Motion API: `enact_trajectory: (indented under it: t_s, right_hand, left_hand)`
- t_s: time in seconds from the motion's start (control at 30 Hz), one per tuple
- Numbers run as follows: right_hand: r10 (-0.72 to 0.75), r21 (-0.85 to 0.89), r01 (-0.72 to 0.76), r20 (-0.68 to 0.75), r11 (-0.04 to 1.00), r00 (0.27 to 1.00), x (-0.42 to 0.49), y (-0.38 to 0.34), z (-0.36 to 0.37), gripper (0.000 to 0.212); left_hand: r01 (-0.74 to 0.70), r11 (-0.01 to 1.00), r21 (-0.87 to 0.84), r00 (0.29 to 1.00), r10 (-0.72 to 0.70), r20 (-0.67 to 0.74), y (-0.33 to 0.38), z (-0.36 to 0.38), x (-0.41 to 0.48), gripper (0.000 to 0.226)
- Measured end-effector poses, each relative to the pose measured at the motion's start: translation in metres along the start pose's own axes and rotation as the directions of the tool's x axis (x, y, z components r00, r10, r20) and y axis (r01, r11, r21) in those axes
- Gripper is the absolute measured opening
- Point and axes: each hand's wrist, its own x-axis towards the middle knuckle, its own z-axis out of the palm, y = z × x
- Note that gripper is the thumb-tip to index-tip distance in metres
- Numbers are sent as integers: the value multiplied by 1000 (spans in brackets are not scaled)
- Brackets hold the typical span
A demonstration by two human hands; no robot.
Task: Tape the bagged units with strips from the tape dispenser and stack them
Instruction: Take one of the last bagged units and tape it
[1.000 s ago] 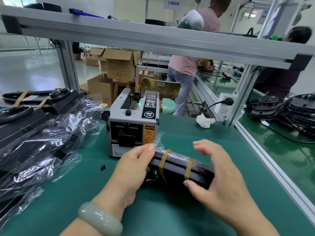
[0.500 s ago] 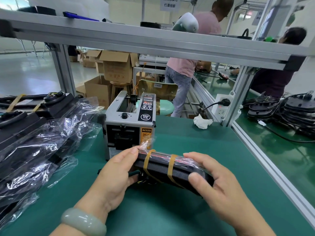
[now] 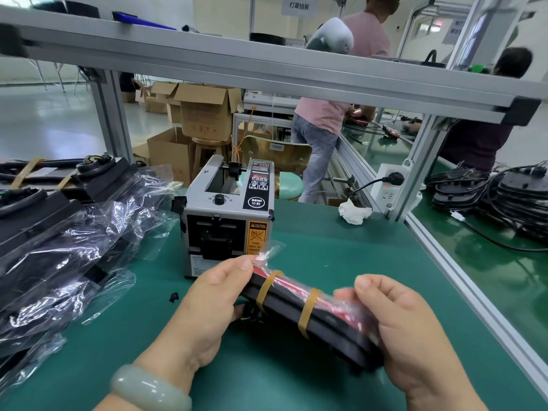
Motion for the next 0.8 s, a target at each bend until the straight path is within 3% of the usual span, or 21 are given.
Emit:
enact_trajectory:
  t_s: [0.1,0.17,0.2,0.23,0.33,0.5,0.63,0.7,0.8]
  right_hand:
    - [5,-38,-10,-129,999,992,4,5,5,29]
    - [-113,-66,104,-146,992,983,3,2,5,15]
    - [-158,-102,148,-91,984,983,2,-1,3,11]
    - [-171,-169,168,-3,971,985,0,-4,-2,22]
    - [-81,-241,127,190,962,978,-2,-9,-13,27]
    - [-28,-172,32,28,985,999,1,0,-3,21]
    - [-212,-259,200,-22,945,977,1,-3,-2,18]
    - [-267,-440,297,132,847,955,-2,-10,-11,17]
    - [-81,-629,326,385,706,919,-4,-14,-20,69]
  left_hand:
    - [4,999,45,1000,-4,12,0,0,1,31]
    - [20,999,39,1000,-20,-15,2,2,3,31]
    - [31,999,37,999,-31,-19,3,3,5,30]
    - [39,999,35,999,-39,-12,4,3,6,29]
    - [50,998,38,999,-50,7,5,3,7,29]
    - [57,996,63,998,-58,4,4,3,7,29]
    - [87,992,90,995,-83,-51,6,6,13,27]
    - [129,989,72,989,-124,-77,10,7,16,27]
    - [190,982,-11,979,-190,-66,16,5,17,29]
